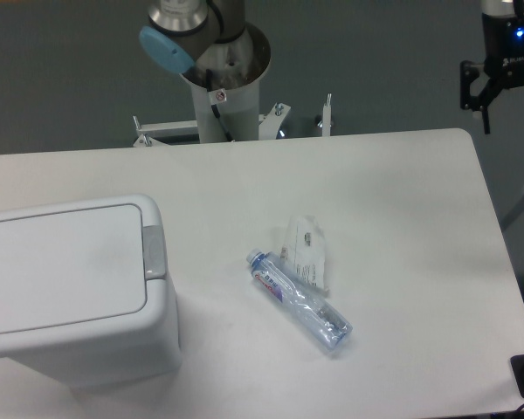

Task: Open the trash can
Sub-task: 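Move the open gripper down toward the white trash can lid, then position the gripper fingers over the grey button on the lid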

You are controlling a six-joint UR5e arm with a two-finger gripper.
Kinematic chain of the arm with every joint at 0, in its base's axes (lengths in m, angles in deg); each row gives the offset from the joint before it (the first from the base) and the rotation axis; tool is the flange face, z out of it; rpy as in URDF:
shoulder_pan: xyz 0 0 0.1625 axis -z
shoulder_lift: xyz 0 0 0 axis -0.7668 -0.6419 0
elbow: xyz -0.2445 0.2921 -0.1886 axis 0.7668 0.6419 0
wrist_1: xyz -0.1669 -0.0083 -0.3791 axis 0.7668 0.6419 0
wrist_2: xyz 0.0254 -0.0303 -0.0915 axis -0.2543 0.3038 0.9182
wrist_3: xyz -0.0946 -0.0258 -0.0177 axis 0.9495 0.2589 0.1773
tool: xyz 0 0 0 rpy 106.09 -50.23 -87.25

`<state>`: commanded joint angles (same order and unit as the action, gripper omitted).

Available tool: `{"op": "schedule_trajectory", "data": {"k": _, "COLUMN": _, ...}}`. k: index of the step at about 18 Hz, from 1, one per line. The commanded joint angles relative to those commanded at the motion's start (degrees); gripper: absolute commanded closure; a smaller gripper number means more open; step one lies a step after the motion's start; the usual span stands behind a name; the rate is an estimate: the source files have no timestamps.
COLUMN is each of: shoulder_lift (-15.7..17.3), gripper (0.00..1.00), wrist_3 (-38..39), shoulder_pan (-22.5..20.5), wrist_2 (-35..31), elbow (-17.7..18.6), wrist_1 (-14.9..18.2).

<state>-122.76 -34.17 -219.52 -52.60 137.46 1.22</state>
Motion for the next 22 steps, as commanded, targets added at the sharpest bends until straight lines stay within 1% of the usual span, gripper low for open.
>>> {"op": "schedule_trajectory", "data": {"k": 5, "shoulder_lift": 0.00, "gripper": 0.00, "wrist_3": 0.70, "shoulder_pan": 0.17, "wrist_2": -0.62, "elbow": 0.09, "wrist_1": 0.00}}
{"op": "schedule_trajectory", "data": {"k": 7, "shoulder_lift": 0.26, "gripper": 0.00, "wrist_3": 3.32, "shoulder_pan": 1.75, "wrist_2": -0.70, "elbow": 0.26, "wrist_1": 0.00}}
{"op": "schedule_trajectory", "data": {"k": 11, "shoulder_lift": 0.35, "gripper": 0.00, "wrist_3": 19.21, "shoulder_pan": 6.84, "wrist_2": -0.79, "elbow": 0.18, "wrist_1": -0.70}}
{"op": "schedule_trajectory", "data": {"k": 15, "shoulder_lift": 0.35, "gripper": 0.00, "wrist_3": 35.47, "shoulder_pan": 13.96, "wrist_2": -0.79, "elbow": -1.05, "wrist_1": -0.62}}
{"op": "schedule_trajectory", "data": {"k": 17, "shoulder_lift": 0.26, "gripper": 0.00, "wrist_3": 43.55, "shoulder_pan": 16.77, "wrist_2": -1.84, "elbow": -1.58, "wrist_1": -0.88}}
{"op": "schedule_trajectory", "data": {"k": 18, "shoulder_lift": 0.09, "gripper": 0.00, "wrist_3": 47.16, "shoulder_pan": 18.18, "wrist_2": -2.28, "elbow": -2.45, "wrist_1": -1.05}}
{"op": "schedule_trajectory", "data": {"k": 20, "shoulder_lift": 0.00, "gripper": 0.00, "wrist_3": 52.27, "shoulder_pan": 22.65, "wrist_2": -2.20, "elbow": -2.81, "wrist_1": -0.97}}
{"op": "schedule_trajectory", "data": {"k": 21, "shoulder_lift": 0.17, "gripper": 0.00, "wrist_3": 53.16, "shoulder_pan": 24.07, "wrist_2": -1.85, "elbow": -2.38, "wrist_1": -0.79}}
{"op": "schedule_trajectory", "data": {"k": 22, "shoulder_lift": 0.00, "gripper": 0.00, "wrist_3": 53.61, "shoulder_pan": 26.69, "wrist_2": -1.76, "elbow": -1.94, "wrist_1": -0.18}}
